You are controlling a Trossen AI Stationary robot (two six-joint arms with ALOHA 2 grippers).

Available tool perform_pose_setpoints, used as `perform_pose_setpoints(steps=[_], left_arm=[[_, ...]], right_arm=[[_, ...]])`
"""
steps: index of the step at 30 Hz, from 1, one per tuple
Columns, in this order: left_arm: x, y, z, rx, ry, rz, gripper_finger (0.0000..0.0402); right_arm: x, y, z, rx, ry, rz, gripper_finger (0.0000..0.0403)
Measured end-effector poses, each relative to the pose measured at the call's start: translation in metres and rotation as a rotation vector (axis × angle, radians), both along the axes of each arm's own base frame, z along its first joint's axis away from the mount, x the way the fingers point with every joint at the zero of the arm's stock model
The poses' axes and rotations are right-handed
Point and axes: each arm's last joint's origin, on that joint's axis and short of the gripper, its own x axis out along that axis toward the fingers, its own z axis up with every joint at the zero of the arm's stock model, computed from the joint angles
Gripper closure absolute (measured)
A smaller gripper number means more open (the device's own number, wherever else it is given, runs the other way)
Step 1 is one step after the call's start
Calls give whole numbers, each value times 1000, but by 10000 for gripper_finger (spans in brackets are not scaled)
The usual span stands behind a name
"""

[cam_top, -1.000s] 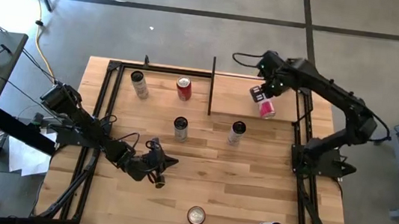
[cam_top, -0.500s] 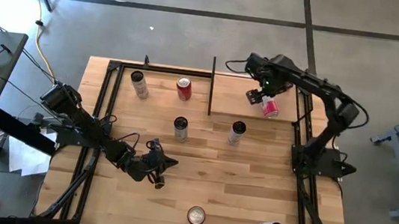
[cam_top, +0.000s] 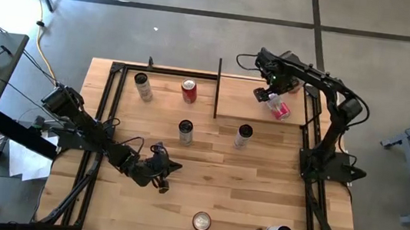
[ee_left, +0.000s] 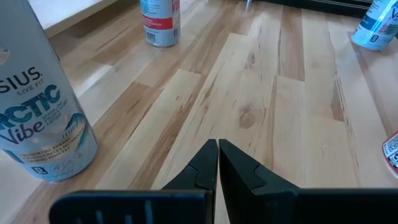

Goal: Place canned beverage on shelf
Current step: Put the pink soda can on the shelf aligned with the other pink soda can

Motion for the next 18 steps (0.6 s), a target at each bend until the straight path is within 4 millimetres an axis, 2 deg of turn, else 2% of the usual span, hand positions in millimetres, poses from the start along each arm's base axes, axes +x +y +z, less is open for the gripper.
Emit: perform_pose_setpoints(steps=[8,18], left_arm=[[0,0,0,1,1,0,394],[1,2,0,-1,2,7,394]], right_arm=[[1,3,0,19,8,58,68],[11,19,1,27,76,151,68]])
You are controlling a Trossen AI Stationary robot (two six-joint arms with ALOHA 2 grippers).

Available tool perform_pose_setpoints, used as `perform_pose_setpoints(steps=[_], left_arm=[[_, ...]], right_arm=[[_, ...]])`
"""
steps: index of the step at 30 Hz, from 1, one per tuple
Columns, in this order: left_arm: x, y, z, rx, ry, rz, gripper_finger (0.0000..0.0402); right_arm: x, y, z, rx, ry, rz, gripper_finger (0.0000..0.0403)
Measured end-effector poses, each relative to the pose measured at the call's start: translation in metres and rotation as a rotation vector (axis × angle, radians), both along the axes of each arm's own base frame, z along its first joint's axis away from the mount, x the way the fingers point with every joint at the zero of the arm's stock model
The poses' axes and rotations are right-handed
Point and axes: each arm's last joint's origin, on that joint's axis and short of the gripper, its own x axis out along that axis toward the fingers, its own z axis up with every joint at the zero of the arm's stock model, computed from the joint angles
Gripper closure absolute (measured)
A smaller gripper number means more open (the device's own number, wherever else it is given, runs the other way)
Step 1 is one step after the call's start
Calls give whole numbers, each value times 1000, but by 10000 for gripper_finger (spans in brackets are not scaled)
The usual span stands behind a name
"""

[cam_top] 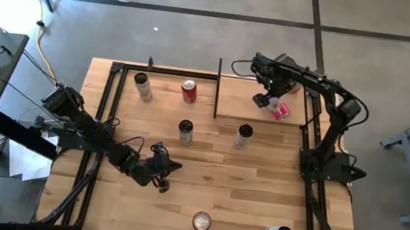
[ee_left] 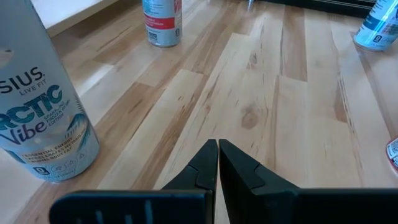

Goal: Place canned beverage on shelf
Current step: Put the pink soda can on the shelf aligned with the other pink soda can

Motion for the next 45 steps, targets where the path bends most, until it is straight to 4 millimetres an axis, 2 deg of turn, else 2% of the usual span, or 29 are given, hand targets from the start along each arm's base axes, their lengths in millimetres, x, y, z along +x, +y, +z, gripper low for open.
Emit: perform_pose_setpoints(steps=[16,22,27,31,37,42,45], left_arm=[[0,0,0,-2,1,-2,394],[0,0,0,1,5,-2,394],[0,0,0,1,6,-2,394],[0,0,-1,2,7,-2,394],[0,0,-1,3,8,-2,394],[0,0,-1,3,7,-2,394],[0,0,-1,3,8,-1,394]], right_arm=[[8,9,-1,-30,22,-21,68],[15,9,-20,-7,80,-16,68],[19,15,-28,-33,132,16,68],[21,17,-28,-32,133,36,78],[25,21,-28,-38,126,69,116],[28,26,-26,-47,117,85,118],[28,29,-15,-80,70,86,118]])
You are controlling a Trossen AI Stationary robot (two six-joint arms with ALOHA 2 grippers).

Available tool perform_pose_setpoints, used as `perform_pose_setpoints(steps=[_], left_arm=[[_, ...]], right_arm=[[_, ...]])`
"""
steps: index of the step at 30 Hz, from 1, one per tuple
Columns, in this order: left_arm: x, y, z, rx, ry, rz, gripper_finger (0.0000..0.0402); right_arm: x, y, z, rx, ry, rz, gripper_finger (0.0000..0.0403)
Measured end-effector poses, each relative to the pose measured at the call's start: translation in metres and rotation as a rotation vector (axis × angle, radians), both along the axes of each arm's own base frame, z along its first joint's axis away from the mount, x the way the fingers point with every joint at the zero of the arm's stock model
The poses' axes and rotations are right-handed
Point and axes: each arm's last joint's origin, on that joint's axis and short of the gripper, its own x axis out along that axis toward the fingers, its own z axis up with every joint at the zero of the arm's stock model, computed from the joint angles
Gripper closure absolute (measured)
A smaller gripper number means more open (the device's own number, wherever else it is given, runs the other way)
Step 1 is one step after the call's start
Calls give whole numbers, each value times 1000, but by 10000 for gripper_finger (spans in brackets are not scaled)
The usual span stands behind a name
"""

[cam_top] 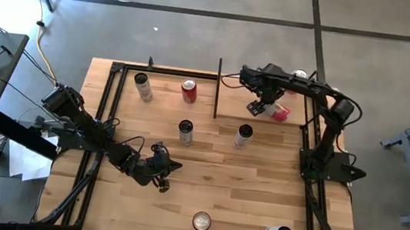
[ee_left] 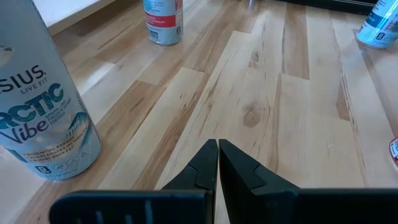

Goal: Place canned beverage on shelf
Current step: Put the pink soda can on the shelf aligned with the other pink soda can

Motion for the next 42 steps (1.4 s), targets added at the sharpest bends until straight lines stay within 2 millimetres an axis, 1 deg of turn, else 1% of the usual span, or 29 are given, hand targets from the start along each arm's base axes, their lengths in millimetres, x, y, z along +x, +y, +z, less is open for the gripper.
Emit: perform_pose_setpoints(steps=[2,5,8,9,11,13,15,18,21,25,29,31,35,37,42], left_arm=[[0,0,0,0,1,0,394],[0,0,0,1,2,0,394],[0,0,0,2,3,0,394],[0,0,0,2,2,0,394],[0,0,0,2,3,0,394],[0,0,0,2,3,0,394],[0,0,0,2,2,0,394],[0,0,0,1,2,0,394],[0,0,0,1,1,0,394],[0,0,0,-1,-1,0,394],[0,0,0,-2,-4,1,394],[0,0,0,-2,-4,1,394],[0,0,0,-2,-5,1,394],[0,0,0,-2,-4,1,394],[0,0,0,-2,-4,1,394]], right_arm=[[-1,4,13,-41,-55,-2,118],[-7,11,36,-119,-138,-28,118],[-14,22,60,-278,-253,-75,118],[-17,27,65,-340,-298,-93,118],[-26,39,68,-448,-382,-152,118],[-37,54,63,-555,-476,-222,118],[-47,70,55,-667,-591,-284,118],[-58,93,33,-837,-740,-339,118],[-66,112,11,-975,-871,-397,118],[-76,128,-22,-1132,-928,-442,118],[-87,136,-45,-1236,-946,-513,118],[-93,138,-52,-1275,-943,-546,118],[-102,139,-62,-1357,-918,-590,118],[-105,138,-64,-1389,-912,-612,118],[-111,133,-69,-1412,-884,-644,118]])
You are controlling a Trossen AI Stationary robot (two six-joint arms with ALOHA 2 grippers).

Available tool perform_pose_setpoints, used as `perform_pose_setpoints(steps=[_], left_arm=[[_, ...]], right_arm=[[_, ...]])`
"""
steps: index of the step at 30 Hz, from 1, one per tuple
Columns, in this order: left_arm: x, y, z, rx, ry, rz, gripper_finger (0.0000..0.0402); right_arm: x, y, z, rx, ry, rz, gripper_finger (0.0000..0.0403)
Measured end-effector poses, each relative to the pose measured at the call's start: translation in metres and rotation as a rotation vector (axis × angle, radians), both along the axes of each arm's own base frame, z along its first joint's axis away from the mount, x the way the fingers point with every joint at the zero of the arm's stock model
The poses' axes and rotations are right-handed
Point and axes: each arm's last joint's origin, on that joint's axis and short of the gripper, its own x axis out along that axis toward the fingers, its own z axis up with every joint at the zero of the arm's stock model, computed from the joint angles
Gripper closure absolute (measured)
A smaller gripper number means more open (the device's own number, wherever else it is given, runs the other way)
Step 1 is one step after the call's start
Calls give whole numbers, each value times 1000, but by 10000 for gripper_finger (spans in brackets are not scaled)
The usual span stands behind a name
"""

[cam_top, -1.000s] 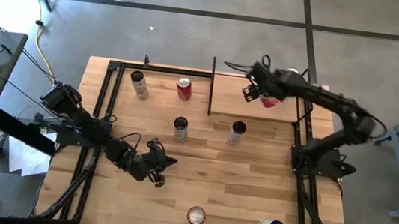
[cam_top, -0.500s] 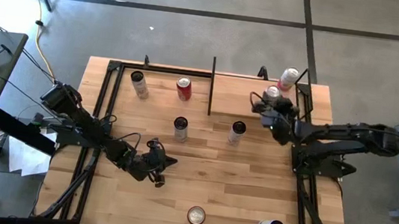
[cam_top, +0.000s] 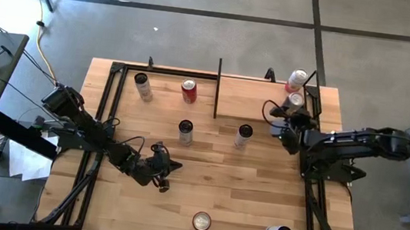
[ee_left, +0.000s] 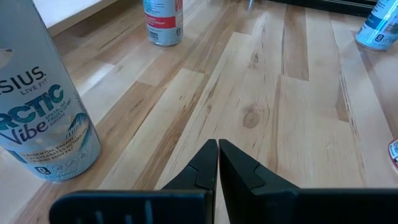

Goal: Place canned beverage on shelf
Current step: Put the pink soda can on the shelf aligned with the other pink soda can

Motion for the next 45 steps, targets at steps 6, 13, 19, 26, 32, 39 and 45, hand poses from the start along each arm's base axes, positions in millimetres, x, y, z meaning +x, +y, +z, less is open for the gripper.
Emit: perform_pose_setpoints(steps=[6,13,19,26,32,39,45], left_arm=[[0,0,0,0,0,0,394],[0,0,0,0,0,0,394],[0,0,0,-1,0,0,394],[0,0,0,-1,0,0,394],[0,0,0,-1,0,0,394],[0,0,0,-2,0,0,394],[0,0,0,-1,1,0,394]], right_arm=[[-4,-7,-3,25,-52,-20,118],[-9,-19,-5,69,-19,-58,118],[-13,-25,-5,86,-7,-86,118],[-12,-26,-5,106,23,-68,117],[-5,-28,2,168,117,14,59],[2,-37,15,191,148,36,37],[1,-39,15,200,162,26,35]])
